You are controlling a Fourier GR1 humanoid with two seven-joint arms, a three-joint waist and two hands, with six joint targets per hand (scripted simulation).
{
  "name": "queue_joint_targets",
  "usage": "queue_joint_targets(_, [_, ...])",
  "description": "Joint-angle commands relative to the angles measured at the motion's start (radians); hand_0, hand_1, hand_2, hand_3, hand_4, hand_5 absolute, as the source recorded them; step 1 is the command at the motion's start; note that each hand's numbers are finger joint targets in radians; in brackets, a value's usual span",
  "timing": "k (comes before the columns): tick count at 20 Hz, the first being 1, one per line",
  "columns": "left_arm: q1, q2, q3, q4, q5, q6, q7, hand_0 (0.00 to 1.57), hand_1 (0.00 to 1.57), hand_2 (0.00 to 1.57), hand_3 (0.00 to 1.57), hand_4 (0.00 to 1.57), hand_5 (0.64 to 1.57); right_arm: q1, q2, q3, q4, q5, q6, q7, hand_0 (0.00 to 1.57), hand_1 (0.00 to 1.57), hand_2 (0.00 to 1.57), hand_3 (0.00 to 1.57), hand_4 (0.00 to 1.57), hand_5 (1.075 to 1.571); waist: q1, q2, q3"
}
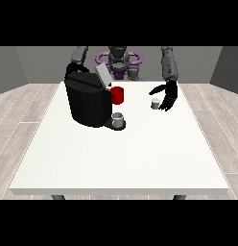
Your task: Insert the coffee pod into the coffee machine and close the lid
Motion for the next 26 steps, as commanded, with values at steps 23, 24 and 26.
queue_joint_targets(23, [-0.127, 0.028, -0.039, 0.215, -0.243, 0.213, -0.149, 1.17, 1.17, 1.29, 1.18, 0.41, 1.571, -0.05, 0.02, -0.001, -0.012, -0.042, -0.015, 0.038, 0.0, 0.0, 0.0, 0.0, 0.53, 1.571, -0.033, 0.031, -0.0002])
queue_joint_targets(24, [-0.102, 0.017, -0.023, 0.218, -0.236, 0.255, -0.191, 1.23, 1.23, 1.36, 1.31, 0.47, 1.571, -0.004, 0.009, 0.001, 0.012, -0.034, 0.003, -0.014, 0.0, 0.0, 0.0, 0.0, 0.49, 1.571, -0.027, 0.041, -0.0001])
queue_joint_targets(26, [-0.14, 0.021, -0.036, 0.197, -0.229, 0.164, -0.17, 1.32, 1.32, 1.43, 1.41, 0.55, 1.571, 0.038, 0.028, 0.057, 0.033, -0.041, -0.036, -0.053, 0.0, 0.0, 0.0, 0.0, 0.43, 1.571, -0.022, -0.003, 0.0001])
